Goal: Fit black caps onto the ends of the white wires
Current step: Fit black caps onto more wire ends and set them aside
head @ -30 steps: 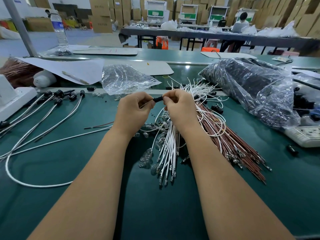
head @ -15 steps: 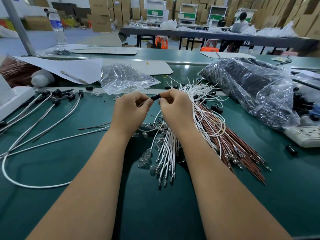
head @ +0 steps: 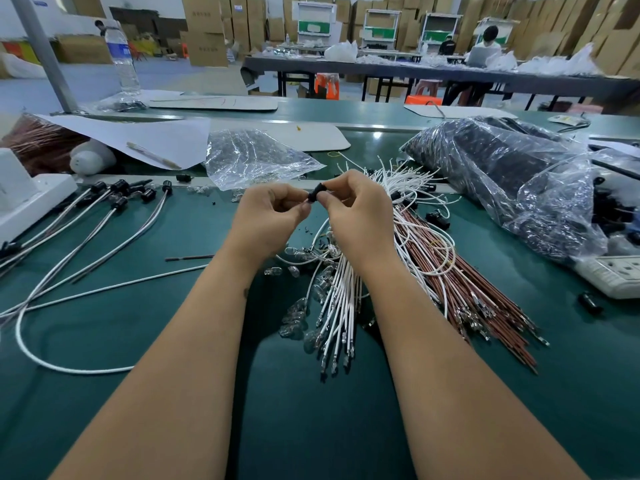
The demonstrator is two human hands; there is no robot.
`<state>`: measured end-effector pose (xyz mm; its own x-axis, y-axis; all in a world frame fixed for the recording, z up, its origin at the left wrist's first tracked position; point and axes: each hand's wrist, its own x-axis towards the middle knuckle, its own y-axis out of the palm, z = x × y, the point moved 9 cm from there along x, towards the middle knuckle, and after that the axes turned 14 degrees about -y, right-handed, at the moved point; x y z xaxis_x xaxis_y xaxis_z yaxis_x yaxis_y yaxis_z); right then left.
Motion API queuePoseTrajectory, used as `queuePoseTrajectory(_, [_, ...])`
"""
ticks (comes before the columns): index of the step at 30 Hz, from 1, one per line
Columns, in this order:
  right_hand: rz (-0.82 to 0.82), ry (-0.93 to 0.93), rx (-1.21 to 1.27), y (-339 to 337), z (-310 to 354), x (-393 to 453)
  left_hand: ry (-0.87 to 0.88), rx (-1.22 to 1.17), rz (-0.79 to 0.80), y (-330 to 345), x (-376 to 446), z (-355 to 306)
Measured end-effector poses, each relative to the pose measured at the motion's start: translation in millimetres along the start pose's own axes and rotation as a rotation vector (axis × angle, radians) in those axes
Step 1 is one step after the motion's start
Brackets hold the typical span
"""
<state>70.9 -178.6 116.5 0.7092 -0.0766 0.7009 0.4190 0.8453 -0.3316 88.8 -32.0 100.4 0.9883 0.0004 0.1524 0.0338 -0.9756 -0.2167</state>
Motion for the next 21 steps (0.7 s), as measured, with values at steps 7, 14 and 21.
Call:
queuePoseTrajectory(7, [0.192,0.065,-0.348,1,-14,0,-0.008,0.053,-0.125,-10,3,8])
queuePoseTrajectory(14, [0.515,0.024,-0.706,18,-17,-9,-0.023,0.257,-0.273,-22,6,15])
queuePoseTrajectory(21, [0.499,0.021,-0.673,18,-15,-10,-0.012,0.302,-0.216,-13,4,15])
